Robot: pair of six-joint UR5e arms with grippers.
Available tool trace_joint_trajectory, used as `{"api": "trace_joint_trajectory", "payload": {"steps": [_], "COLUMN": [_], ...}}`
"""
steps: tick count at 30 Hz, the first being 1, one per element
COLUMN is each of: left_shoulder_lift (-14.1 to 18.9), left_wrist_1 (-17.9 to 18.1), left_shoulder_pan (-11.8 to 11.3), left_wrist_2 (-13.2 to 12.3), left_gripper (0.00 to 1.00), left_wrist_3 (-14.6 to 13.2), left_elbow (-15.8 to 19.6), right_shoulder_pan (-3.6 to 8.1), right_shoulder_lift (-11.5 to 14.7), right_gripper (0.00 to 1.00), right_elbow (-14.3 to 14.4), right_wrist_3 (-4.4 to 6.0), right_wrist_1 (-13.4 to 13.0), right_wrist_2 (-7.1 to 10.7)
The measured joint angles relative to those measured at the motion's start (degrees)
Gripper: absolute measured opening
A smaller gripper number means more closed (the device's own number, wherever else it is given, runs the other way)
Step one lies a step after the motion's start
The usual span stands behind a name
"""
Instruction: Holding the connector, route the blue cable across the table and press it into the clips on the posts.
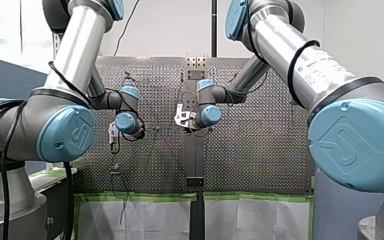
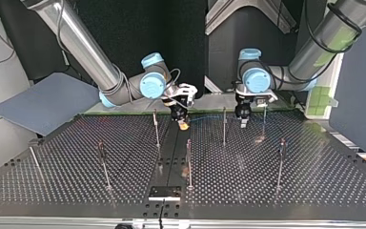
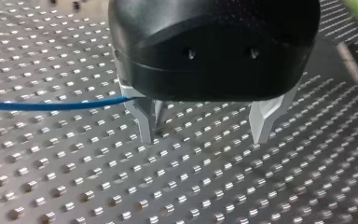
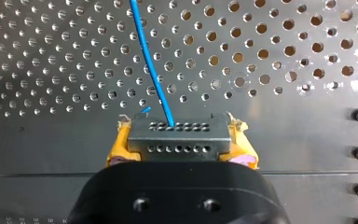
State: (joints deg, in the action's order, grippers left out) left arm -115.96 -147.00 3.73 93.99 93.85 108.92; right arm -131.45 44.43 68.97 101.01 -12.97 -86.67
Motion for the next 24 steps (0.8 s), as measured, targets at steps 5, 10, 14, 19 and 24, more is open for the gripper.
{"api": "trace_joint_trajectory", "payload": {"steps": [5, 10, 14, 19, 24], "left_shoulder_lift": [1.21, 3.64, 5.97, 6.97, 7.10], "left_wrist_1": [-1.60, -1.22, -0.39, 0.17, 0.34], "left_shoulder_pan": [0.62, 1.30, 2.09, 3.19, 4.18], "left_wrist_2": [1.25, 1.76, 1.74, 1.47, 0.90], "left_gripper": [1.00, 1.00, 1.00, 1.00, 1.00], "left_wrist_3": [-0.69, -0.69, -0.54, -0.32, -0.19], "left_elbow": [1.57, 3.86, 5.98, 7.79, 9.11], "right_shoulder_pan": [0.01, 0.00, -0.02, 0.03, 0.38], "right_shoulder_lift": [0.00, 0.01, 0.01, 0.00, 0.01], "right_gripper": [0.00, 0.00, 0.00, 0.00, 0.00], "right_elbow": [0.00, 0.00, 0.03, 0.01, 0.00], "right_wrist_3": [-0.15, -0.18, -0.20, -0.23, -0.25], "right_wrist_1": [0.16, 0.28, 0.30, 0.30, 0.58], "right_wrist_2": [0.04, 0.06, 0.10, 0.16, 0.17]}}
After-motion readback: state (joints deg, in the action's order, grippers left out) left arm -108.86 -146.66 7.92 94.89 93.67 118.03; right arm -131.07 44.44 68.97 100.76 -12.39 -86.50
